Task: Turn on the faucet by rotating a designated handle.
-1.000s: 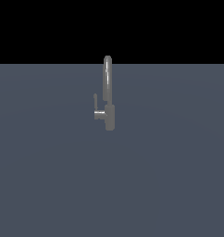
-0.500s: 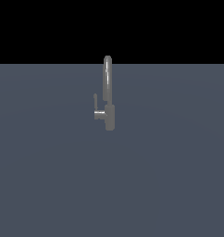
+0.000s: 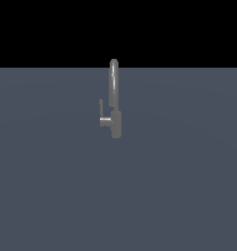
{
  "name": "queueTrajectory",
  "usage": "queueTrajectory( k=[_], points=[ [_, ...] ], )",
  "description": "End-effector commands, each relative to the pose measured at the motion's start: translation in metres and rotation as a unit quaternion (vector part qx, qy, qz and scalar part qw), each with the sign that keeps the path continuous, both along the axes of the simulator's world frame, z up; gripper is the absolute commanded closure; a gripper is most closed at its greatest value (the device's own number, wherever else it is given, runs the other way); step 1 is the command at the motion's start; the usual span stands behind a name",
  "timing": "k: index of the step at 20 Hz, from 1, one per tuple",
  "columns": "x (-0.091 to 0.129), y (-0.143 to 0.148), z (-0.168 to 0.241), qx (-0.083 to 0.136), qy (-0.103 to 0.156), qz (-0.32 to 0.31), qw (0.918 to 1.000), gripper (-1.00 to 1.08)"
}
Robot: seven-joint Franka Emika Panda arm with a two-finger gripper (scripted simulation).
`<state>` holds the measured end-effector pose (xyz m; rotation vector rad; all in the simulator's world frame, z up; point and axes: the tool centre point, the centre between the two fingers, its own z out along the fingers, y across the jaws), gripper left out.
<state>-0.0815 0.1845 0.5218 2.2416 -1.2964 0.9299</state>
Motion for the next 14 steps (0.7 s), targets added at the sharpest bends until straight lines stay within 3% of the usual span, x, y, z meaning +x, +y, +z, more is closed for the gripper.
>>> queueTrajectory(
  k=[1, 14],
  points=[
    [0.02, 0.002, -0.021, -0.006, -0.007, -0.021, 0.9997, 1.08],
    [0.117, -0.031, -0.169, -0.021, -0.015, -0.133, 0.9908, 1.08]
  ],
)
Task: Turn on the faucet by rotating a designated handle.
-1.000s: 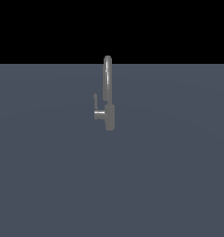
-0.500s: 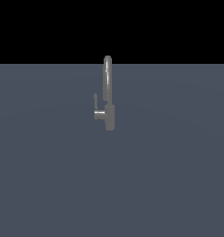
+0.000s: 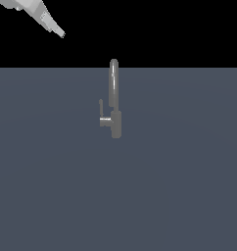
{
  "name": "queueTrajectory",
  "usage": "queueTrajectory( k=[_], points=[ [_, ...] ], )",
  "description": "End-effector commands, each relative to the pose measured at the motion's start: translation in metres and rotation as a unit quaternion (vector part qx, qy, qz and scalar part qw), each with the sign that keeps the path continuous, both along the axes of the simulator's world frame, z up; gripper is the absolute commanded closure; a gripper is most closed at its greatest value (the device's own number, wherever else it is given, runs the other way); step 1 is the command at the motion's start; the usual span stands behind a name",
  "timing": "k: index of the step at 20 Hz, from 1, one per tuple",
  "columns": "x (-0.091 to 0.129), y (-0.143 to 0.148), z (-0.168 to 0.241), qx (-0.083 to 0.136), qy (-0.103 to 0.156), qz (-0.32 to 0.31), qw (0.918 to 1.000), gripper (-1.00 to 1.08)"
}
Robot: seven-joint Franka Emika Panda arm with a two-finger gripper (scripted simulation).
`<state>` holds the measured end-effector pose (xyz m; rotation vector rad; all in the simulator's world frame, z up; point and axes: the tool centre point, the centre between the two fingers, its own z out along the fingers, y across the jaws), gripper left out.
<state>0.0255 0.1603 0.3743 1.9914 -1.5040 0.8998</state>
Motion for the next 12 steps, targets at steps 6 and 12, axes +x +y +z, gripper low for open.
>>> queueTrajectory(
  k=[6, 12],
  points=[
    [0.041, -0.042, -0.104, 0.007, 0.006, -0.069, 0.9976, 1.08],
    [0.054, -0.073, -0.168, 0.017, 0.011, -0.114, 0.9933, 1.08]
  ],
)
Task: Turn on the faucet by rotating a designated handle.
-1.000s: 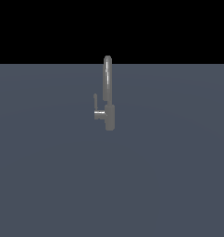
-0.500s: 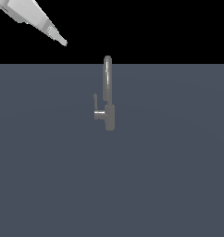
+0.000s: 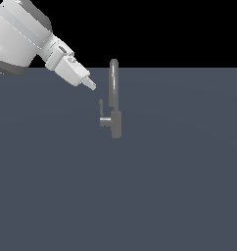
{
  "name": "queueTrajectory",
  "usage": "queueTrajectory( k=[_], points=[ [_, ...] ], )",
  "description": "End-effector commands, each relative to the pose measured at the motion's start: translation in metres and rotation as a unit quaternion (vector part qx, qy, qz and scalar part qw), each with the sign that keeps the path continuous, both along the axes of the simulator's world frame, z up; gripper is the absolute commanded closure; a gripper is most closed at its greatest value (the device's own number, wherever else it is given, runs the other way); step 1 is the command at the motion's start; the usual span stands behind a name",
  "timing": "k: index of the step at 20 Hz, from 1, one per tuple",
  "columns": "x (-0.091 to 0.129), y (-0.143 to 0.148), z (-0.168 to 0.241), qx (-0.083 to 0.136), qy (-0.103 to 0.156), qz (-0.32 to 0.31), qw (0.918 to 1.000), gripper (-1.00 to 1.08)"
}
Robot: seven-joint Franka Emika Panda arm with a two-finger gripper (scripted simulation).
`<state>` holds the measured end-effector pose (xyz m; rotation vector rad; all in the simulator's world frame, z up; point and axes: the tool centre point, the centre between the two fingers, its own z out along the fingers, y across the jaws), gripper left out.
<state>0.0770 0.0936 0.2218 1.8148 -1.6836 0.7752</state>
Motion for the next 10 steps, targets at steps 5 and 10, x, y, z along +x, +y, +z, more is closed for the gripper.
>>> queueTrajectory(
  k=[5, 10],
  points=[
    [0.007, -0.024, -0.049, 0.01, 0.004, -0.034, 0.9994, 1.08],
    [0.007, -0.031, -0.062, 0.013, 0.005, -0.045, 0.9989, 1.08]
  ],
)
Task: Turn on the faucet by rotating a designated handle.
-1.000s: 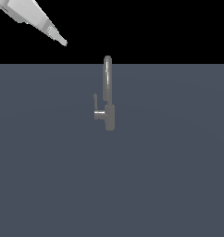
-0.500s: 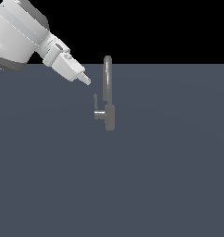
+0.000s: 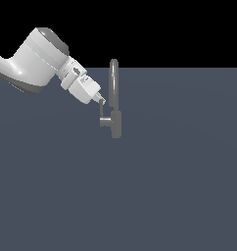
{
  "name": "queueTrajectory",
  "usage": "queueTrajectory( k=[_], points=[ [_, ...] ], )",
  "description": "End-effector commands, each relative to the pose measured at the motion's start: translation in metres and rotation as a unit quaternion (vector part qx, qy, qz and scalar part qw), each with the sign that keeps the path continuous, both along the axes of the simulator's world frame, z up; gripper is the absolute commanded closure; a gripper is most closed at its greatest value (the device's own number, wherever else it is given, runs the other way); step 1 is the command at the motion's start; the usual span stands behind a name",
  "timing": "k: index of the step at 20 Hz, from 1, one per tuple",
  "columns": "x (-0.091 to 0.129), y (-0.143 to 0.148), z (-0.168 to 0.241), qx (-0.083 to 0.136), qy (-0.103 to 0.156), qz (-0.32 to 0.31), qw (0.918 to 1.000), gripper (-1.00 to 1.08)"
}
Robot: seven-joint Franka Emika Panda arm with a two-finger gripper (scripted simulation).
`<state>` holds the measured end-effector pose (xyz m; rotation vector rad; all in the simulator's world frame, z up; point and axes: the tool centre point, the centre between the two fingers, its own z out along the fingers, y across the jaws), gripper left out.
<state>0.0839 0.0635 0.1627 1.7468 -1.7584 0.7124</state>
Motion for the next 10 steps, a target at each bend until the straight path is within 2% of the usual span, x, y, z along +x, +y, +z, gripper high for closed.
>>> queueTrajectory(
  k=[1, 5, 10],
  points=[
    [0.0, -0.001, -0.004, 0.001, 0.0, -0.002, 1.0, 1.08],
    [0.0, -0.001, -0.003, 0.001, 0.0, -0.002, 1.0, 1.08],
    [-0.013, -0.001, -0.001, 0.001, 0.0, -0.002, 1.0, 1.08]
  ],
)
